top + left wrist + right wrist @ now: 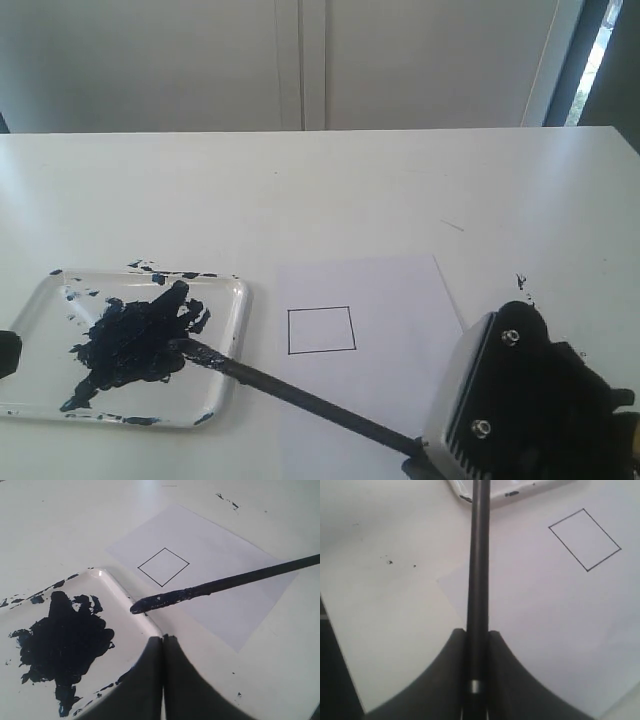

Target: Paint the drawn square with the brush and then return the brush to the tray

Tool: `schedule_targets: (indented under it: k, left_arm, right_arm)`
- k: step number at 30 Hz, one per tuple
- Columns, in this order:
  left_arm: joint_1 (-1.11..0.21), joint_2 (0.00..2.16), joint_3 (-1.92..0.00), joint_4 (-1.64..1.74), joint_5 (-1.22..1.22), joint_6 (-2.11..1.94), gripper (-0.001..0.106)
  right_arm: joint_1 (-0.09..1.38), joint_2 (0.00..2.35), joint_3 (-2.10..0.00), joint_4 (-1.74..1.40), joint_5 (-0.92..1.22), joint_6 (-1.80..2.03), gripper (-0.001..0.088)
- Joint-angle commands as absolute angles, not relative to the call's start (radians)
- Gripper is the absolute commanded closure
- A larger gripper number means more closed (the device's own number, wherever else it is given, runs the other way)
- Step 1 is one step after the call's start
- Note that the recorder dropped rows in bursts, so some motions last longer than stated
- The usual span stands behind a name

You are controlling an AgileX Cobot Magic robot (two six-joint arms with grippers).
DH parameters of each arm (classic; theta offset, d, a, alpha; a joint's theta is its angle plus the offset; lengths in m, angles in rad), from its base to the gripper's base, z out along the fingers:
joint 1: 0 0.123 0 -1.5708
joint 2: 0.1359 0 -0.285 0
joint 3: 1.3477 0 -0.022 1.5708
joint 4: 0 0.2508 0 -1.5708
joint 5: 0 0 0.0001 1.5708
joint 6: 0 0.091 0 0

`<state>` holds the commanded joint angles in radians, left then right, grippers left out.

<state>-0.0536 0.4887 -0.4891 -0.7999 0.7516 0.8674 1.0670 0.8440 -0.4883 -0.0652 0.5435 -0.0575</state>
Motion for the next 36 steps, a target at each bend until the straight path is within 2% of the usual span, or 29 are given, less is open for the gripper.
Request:
schedule_targets:
  k: [6,11,20,27,36]
  left_arm:
    - [-0.054,0.489,-0.489,-0.800,0.752,0.867,0.105]
    - [-0.054,0.489,-0.489,-0.800,0.752,0.867,0.105]
    - [-0.054,0.489,-0.489,-0.800,0.752,0.867,0.105]
    - [-0.054,0.489,-0.489,-0.800,0.752,0.867,0.105]
    - [-0.054,0.489,-0.489,-0.800,0.752,0.867,0.105]
  right_arm:
    - [1.063,0.781,-0.570,-0.232,0.817,0.057,0.0868]
    - [1.063,0.764,-0.579,-0.267,0.925,0.057,0.0868]
    - [1.063,0.843,-0.579,-0.345,0.882,0.057,0.0868]
    - [1.007,0.958,-0.600,-0.334,0.709,0.057,0.0868]
    - [0.977,0.986,-0.627,-0.441,0.696,0.141,0.0868]
